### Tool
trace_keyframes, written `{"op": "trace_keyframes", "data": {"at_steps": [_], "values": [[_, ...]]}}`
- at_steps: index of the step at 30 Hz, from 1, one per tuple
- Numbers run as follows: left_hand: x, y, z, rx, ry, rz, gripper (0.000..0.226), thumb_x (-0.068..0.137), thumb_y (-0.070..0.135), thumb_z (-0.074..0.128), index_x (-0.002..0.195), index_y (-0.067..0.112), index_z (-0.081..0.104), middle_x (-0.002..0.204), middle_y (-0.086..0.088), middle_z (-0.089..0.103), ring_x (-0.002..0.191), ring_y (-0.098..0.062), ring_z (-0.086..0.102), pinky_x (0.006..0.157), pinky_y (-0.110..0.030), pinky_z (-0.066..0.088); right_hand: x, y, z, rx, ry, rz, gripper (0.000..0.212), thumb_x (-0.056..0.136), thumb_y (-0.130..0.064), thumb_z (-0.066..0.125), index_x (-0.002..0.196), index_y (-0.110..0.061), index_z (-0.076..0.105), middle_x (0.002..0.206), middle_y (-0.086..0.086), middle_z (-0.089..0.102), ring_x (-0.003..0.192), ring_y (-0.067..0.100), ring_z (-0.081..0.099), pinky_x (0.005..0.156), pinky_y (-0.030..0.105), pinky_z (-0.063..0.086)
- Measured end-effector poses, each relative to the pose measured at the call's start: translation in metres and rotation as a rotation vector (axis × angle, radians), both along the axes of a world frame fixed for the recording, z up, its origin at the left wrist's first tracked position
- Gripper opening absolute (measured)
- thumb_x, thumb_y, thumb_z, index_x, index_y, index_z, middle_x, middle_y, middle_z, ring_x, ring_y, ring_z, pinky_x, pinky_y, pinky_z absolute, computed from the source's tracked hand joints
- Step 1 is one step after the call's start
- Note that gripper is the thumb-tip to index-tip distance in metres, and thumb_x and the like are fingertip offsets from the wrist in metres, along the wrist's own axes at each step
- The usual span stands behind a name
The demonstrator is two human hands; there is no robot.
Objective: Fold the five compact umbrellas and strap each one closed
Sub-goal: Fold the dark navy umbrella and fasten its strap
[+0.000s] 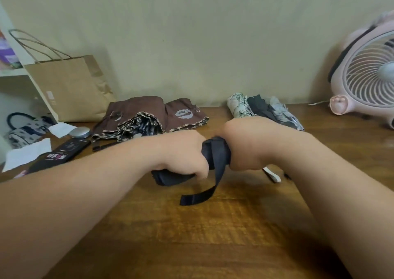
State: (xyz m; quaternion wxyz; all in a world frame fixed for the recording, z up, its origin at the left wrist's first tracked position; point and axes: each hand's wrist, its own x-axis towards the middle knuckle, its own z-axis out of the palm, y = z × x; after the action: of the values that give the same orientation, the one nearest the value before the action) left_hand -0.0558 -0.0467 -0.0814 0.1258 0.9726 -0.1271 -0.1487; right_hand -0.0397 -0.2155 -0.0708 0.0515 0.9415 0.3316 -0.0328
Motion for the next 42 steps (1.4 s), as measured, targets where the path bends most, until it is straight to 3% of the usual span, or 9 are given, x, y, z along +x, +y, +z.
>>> {"op": "trace_keyframes", "data": {"at_steps": [4,8,10,18,22,29,34,38,42], "values": [[-0.009,0.007,0.007,-0.139,0.178,-0.039,0.022,0.062,0.02,0.083,0.078,0.01,0.071,0.081,-0.015,0.072,0.07,-0.027,0.069,0.065,-0.038,0.053,-0.01,-0.002,-0.004,0.019,0.055,0.012,0.019,0.075,-0.029,0.071,0.091,-0.022,0.063,0.078,-0.001,0.065,0.069,0.024,0.064,0.063,0.04,0.059],[-0.031,-0.009,-0.021,0.231,-0.565,-0.1,0.028,0.081,0.038,0.064,0.075,0.03,0.038,0.072,0.008,0.049,0.068,-0.019,0.051,0.058,-0.032,0.039,-0.01,-0.019,-0.003,0.09,0.184,-0.103,0.026,0.071,-0.023,0.073,0.088,-0.004,0.068,0.063,0.012,0.061,0.047,0.018,0.045,0.043,0.037,0.043],[-0.038,-0.011,-0.029,0.21,-0.777,-0.088,0.021,0.083,0.04,0.062,0.087,0.035,0.041,0.082,0.01,0.052,0.079,-0.018,0.056,0.062,-0.033,0.041,-0.013,-0.026,-0.003,0.167,0.246,-0.15,0.029,0.07,-0.023,0.075,0.086,-0.001,0.068,0.063,0.018,0.063,0.044,0.017,0.043,0.04,0.034,0.036],[-0.041,0.002,-0.036,0.15,-0.591,-0.168,0.051,0.085,0.054,0.062,0.129,0.049,0.038,0.098,0.014,0.063,0.091,-0.014,0.062,0.073,-0.034,0.053,-0.028,-0.031,-0.026,0.373,0.3,-0.121,0.034,0.068,-0.043,0.089,0.08,-0.021,0.065,0.071,0.003,0.069,0.061,0.019,0.063,0.054,0.033,0.05],[-0.041,0.007,-0.033,0.167,-0.486,-0.108,0.055,0.079,0.052,0.068,0.124,0.051,0.036,0.081,0.017,0.048,0.076,-0.011,0.05,0.065,-0.031,0.042,-0.029,-0.03,-0.029,0.43,0.313,-0.046,0.03,0.071,-0.039,0.088,0.08,-0.025,0.064,0.071,-0.002,0.067,0.061,0.014,0.061,0.053,0.028,0.047],[-0.035,0.014,-0.028,-0.13,0.021,-0.128,0.022,0.066,0.027,0.083,0.084,0.03,0.07,0.07,0.008,0.068,0.052,-0.005,0.058,0.048,-0.029,0.046,-0.031,-0.029,-0.039,0.472,0.401,0.034,0.024,0.069,-0.027,0.085,0.082,-0.021,0.066,0.071,0.001,0.068,0.059,0.017,0.063,0.054,0.037,0.053],[-0.026,0.015,-0.037,-0.106,-0.156,-0.131,0.023,0.063,0.038,0.083,0.08,0.029,0.071,0.09,0.012,0.058,0.075,-0.007,0.059,0.067,-0.039,0.055,-0.021,-0.03,-0.048,0.517,0.398,0.032,0.025,0.068,-0.02,0.086,0.084,-0.018,0.068,0.076,0.001,0.067,0.065,0.017,0.063,0.059,0.039,0.053],[-0.025,0.019,-0.043,-0.196,-0.265,-0.187,0.042,0.065,0.045,0.083,0.103,0.042,0.067,0.091,0.022,0.066,0.081,0.001,0.061,0.07,-0.033,0.055,-0.014,-0.033,-0.053,0.54,0.351,0.05,0.028,0.063,-0.027,0.088,0.083,-0.018,0.07,0.089,-0.004,0.061,0.08,0.015,0.061,0.073,0.039,0.053],[-0.025,0.019,-0.034,-0.231,-0.189,-0.132,0.048,0.063,0.048,0.089,0.106,0.042,0.069,0.092,0.021,0.072,0.082,0.002,0.066,0.077,-0.034,0.058,-0.014,-0.033,-0.051,0.539,0.261,0.052,0.035,0.064,-0.04,0.088,0.089,-0.027,0.068,0.084,-0.009,0.064,0.078,0.011,0.063,0.07,0.038,0.054]]}}
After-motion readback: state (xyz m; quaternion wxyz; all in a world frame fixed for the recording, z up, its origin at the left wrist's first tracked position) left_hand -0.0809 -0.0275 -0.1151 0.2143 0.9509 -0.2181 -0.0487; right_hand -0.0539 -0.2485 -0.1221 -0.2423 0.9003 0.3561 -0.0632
